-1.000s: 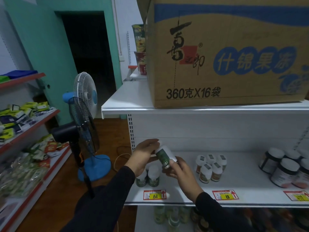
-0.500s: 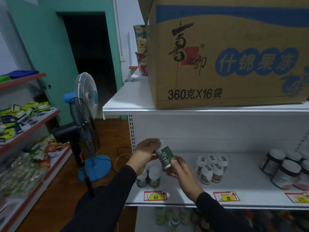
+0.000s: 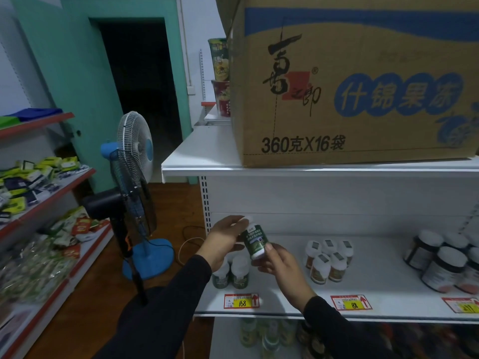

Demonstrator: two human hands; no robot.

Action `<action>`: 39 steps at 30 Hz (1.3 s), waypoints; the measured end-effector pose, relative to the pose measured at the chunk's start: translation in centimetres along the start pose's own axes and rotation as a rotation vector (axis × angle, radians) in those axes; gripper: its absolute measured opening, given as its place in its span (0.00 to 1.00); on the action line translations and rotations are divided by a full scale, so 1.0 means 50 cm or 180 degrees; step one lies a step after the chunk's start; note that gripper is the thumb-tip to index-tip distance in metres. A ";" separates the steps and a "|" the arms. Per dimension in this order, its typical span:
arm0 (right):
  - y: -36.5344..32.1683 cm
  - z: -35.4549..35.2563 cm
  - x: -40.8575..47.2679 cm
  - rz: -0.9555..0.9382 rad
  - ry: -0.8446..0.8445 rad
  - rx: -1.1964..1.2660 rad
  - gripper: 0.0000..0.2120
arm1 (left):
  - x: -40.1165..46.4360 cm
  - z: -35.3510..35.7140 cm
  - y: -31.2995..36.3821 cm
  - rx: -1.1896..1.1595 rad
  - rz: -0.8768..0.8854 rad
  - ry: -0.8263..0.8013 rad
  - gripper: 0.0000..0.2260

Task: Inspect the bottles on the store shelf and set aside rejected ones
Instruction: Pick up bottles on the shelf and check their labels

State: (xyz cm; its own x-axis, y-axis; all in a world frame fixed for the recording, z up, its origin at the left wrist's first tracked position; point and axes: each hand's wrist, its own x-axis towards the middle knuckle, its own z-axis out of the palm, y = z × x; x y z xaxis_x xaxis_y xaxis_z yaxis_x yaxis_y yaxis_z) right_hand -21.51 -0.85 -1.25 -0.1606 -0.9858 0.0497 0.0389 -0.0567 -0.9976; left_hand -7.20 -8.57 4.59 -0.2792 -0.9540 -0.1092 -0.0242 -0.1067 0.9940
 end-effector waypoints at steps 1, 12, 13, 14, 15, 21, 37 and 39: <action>-0.003 0.000 -0.002 0.0012 -0.0004 0.0027 0.14 | 0.001 0.000 0.000 0.0017 -0.0037 -0.0003 0.10; -0.020 0.004 -0.018 -0.0300 -0.0202 -0.0232 0.25 | 0.008 0.010 -0.010 -0.0925 -0.1327 0.0195 0.11; -0.019 0.002 -0.019 -0.0303 -0.0196 -0.0241 0.25 | 0.006 0.011 -0.008 -0.1002 -0.1329 0.0162 0.11; -0.017 -0.001 -0.020 -0.0299 -0.0188 -0.0258 0.25 | 0.004 0.012 -0.007 -0.1019 -0.1311 0.0152 0.11; -0.014 -0.003 -0.021 -0.0293 -0.0183 -0.0281 0.24 | 0.003 0.013 -0.007 -0.0938 -0.1246 0.0144 0.12; 0.010 -0.029 -0.011 -0.0175 -0.0274 -0.0668 0.17 | -0.004 0.001 0.000 -0.0298 -0.0176 -0.0278 0.19; 0.013 -0.051 0.005 -0.0367 -0.0166 -0.0999 0.21 | -0.040 0.006 0.018 0.0896 0.0966 -0.0960 0.17; 0.017 -0.052 0.005 -0.0378 -0.0183 -0.1129 0.20 | -0.032 0.005 0.016 0.0971 0.1036 -0.0816 0.17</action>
State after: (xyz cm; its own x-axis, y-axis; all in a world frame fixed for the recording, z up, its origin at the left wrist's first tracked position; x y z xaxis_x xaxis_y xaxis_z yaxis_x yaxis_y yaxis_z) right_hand -24.06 -0.72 -2.22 -0.0875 -0.9835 0.1586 -0.3222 -0.1227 -0.9387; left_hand -6.99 -7.08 5.57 -0.5444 -0.8207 0.1732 -0.1652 0.3074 0.9371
